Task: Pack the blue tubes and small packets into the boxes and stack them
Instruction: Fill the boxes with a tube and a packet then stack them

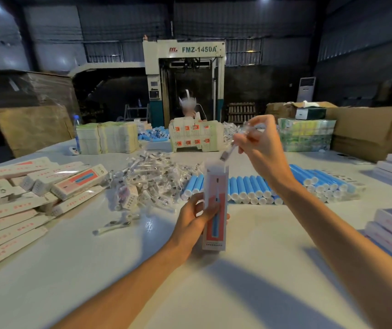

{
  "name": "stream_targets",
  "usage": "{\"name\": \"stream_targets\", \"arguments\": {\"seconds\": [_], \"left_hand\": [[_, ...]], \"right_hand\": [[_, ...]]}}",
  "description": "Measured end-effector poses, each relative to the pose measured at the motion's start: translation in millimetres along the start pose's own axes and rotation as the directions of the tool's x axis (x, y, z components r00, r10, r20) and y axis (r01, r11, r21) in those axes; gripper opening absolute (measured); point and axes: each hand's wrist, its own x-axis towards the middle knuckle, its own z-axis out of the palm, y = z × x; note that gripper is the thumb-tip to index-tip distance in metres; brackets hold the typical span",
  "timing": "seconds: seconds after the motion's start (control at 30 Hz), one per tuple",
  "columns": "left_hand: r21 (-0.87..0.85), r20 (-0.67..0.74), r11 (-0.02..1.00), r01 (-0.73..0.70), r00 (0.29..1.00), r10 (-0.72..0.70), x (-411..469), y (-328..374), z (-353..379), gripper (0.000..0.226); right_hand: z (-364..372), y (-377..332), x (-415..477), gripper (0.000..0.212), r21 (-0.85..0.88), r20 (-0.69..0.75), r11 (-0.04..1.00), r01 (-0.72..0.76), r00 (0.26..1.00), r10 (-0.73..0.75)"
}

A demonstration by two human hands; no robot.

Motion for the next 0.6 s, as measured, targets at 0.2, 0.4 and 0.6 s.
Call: {"name": "stream_targets", "arguments": {"seconds": [0.2,0.4,0.6], "left_hand": [[0.001,0.01,1.0,-0.016,1.0,0.016,2,-5,-1,0.033],[0.014,-0.006,1.0,-0.027,1.0,0.027,6,-8,-6,0.035],[0.049,-0.039,0.998,-0.041,0.998,0.043,10,-9,-9,0.039]], "right_hand": [[31,11,4,0.024,-0.151,0.212,0.989,-0.008,0.976,0.04],[36,26,1,0.023,-0.231,0.217,0.973,0.012,0.975,0.039],[27,28,6,0.018,-0.163,0.193,0.986,-0.026,0.98,0.058]]}}
